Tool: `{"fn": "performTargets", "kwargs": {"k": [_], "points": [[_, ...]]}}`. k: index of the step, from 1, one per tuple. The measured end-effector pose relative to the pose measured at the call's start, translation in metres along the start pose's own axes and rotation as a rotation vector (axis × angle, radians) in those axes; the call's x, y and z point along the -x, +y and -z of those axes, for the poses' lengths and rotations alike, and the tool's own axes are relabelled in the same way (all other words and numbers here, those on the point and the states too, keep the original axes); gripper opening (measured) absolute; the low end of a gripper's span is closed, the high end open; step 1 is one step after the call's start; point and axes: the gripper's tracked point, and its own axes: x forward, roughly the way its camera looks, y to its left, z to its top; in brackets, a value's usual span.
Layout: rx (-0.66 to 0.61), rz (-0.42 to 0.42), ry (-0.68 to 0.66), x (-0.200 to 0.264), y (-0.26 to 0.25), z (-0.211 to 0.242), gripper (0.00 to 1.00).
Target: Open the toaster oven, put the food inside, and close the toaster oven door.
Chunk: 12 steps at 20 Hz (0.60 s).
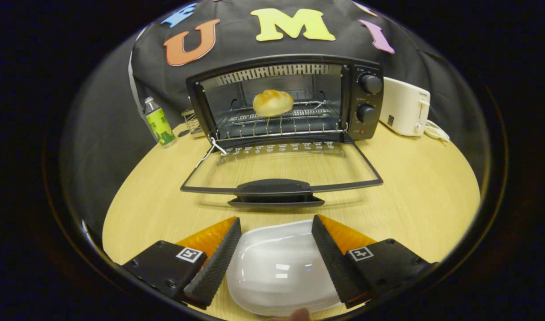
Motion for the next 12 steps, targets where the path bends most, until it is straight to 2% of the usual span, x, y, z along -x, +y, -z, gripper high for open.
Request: {"fn": "performTargets", "kwargs": {"k": [7, 12], "points": [[-0.014, 0.025, 0.004, -0.007, 0.0, -0.009, 1.0], [-0.027, 0.034, -0.041, 0.007, 0.001, -0.028, 1.0]]}}
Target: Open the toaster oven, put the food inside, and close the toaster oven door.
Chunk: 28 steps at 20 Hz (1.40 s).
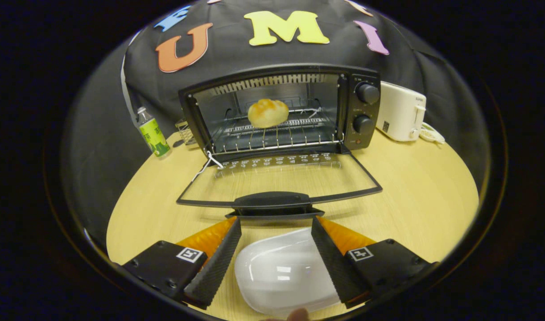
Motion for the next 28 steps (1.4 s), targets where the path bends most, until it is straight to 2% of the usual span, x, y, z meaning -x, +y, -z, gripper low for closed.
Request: {"fn": "performTargets", "kwargs": {"k": [9, 15, 17, 18, 20, 23, 28], "points": [[0.013, 0.012, -0.135, 0.017, 0.003, -0.041, 1.0], [-0.073, 0.008, -0.266, 0.021, 0.009, -0.106, 1.0], [-0.099, 0.023, -0.277, 0.01, 0.006, -0.128, 1.0], [-0.127, 0.005, -0.282, 0.008, 0.01, -0.138, 1.0], [-0.123, 0.039, -0.302, -0.01, 0.001, -0.158, 1.0], [-0.109, 0.02, -0.331, -0.009, 0.012, -0.17, 1.0], [-0.079, -0.005, -0.404, 0.021, 0.015, -0.179, 1.0]]}}
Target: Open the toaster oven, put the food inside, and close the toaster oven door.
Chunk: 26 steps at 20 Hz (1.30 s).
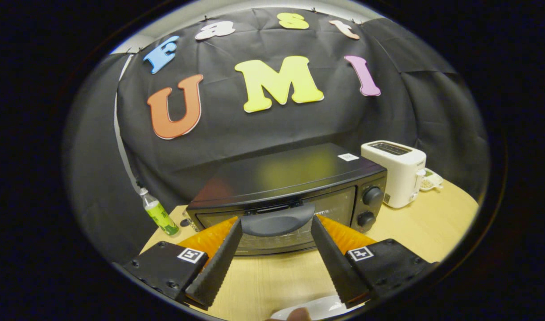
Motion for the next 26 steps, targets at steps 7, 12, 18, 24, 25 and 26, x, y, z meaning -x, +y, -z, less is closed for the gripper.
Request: {"fn": "performTargets", "kwargs": {"k": [7, 12, 18, 24, 25, 26], "points": [[0.092, -0.052, -0.138, 0.09, -0.006, -0.045, 1.0], [0.116, -0.125, -0.223, 0.185, -0.022, -0.072, 1.0], [0.117, -0.164, -0.274, 0.275, -0.072, -0.068, 1.0], [0.137, -0.147, -0.286, 0.305, -0.111, -0.055, 1.0], [0.133, -0.143, -0.282, 0.305, -0.114, -0.054, 1.0], [0.122, -0.147, -0.276, 0.303, -0.113, -0.052, 1.0]]}}
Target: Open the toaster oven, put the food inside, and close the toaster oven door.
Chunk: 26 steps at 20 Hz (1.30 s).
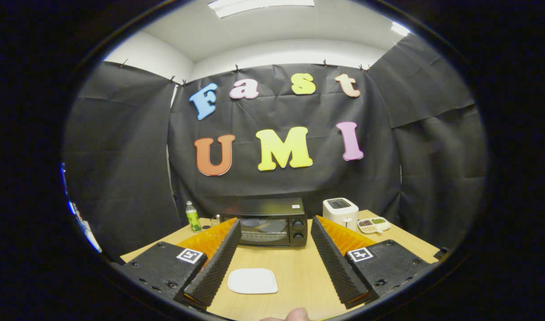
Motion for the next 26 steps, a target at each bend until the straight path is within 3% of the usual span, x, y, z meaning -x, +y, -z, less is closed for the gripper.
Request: {"fn": "performTargets", "kwargs": {"k": [11, 26], "points": [[-0.105, -0.006, 0.049, -0.032, -0.013, 0.025, 1.0], [-0.102, -0.022, 0.102, -0.05, 0.02, 0.041, 1.0]]}}
